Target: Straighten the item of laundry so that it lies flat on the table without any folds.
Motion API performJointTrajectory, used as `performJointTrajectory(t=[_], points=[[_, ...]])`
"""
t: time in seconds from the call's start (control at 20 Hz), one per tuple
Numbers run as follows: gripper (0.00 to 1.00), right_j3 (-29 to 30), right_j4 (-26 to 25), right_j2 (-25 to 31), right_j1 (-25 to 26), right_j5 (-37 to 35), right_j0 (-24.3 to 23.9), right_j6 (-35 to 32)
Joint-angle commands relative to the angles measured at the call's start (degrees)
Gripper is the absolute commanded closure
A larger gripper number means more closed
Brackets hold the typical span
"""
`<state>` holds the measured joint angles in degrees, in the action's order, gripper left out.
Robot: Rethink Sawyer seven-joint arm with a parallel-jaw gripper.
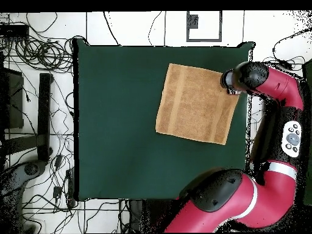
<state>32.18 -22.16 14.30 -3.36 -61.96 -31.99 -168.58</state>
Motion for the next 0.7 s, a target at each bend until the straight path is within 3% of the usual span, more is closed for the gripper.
performJointTrajectory(t=[0.05, 0.7], points=[[0.0, 9.3, -0.71, 3.41, -0.82, 3.86, 1.38, 22.26], [0.0, 9.27, -0.39, 3.04, -1.91, 1.95, 1.82, 20.8]])
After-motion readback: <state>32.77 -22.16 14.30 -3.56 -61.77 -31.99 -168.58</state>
